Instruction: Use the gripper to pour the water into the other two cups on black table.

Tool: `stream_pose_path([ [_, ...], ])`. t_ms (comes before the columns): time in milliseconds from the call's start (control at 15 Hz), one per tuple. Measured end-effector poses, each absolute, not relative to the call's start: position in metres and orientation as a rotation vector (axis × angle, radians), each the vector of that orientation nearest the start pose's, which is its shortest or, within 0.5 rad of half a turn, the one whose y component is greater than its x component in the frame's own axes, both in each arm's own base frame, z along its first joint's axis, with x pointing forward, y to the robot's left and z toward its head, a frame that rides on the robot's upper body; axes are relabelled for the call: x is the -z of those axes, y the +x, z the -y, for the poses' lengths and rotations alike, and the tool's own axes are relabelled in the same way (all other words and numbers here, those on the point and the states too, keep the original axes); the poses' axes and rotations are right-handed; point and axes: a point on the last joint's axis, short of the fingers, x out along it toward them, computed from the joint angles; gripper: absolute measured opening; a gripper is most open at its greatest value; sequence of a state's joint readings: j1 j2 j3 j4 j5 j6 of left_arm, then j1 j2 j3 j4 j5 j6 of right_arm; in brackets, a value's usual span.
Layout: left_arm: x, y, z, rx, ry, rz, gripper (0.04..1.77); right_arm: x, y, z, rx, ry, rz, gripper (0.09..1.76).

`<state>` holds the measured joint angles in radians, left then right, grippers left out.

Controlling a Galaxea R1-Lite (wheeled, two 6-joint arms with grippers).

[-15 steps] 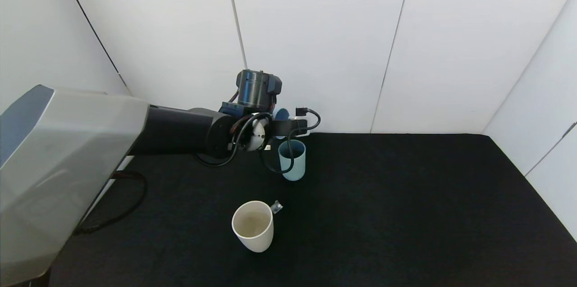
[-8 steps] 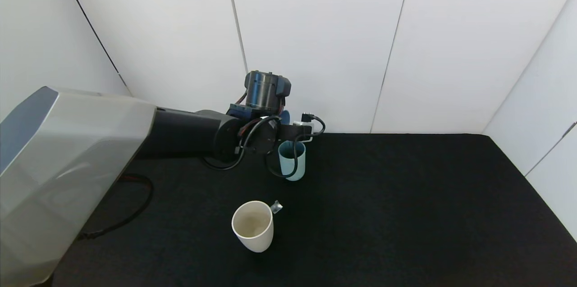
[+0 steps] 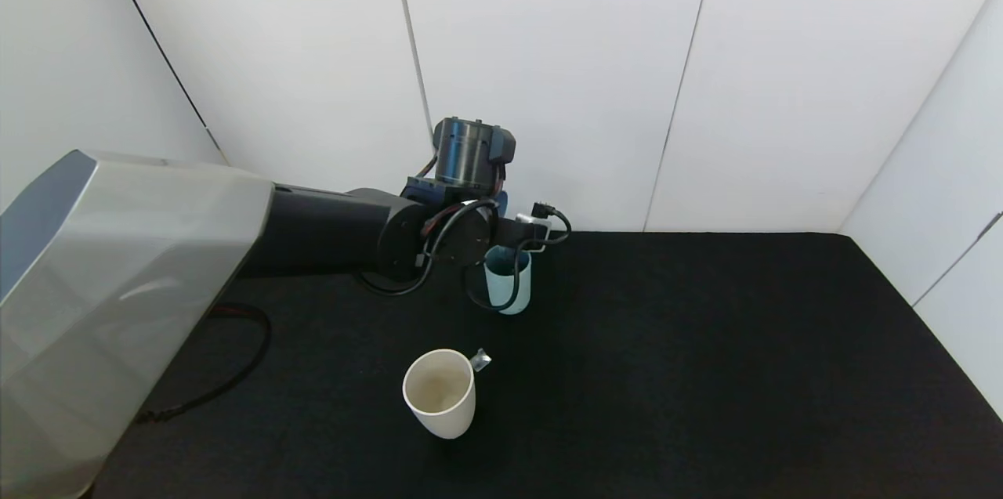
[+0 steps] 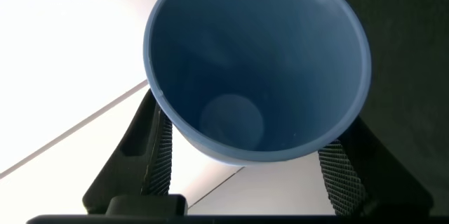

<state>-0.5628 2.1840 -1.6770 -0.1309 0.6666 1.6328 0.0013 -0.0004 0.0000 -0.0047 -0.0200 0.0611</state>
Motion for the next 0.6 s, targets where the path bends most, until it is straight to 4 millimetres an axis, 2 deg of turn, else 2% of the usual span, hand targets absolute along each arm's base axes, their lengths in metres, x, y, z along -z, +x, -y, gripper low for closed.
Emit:
stream_pose_path([
  [600,-0.1954,0.3883,0.2302,0.162,1.809,-0.323,1.19,-0.0761,-0.0228,0.0005,0.018,0.061,0.007,1.71],
])
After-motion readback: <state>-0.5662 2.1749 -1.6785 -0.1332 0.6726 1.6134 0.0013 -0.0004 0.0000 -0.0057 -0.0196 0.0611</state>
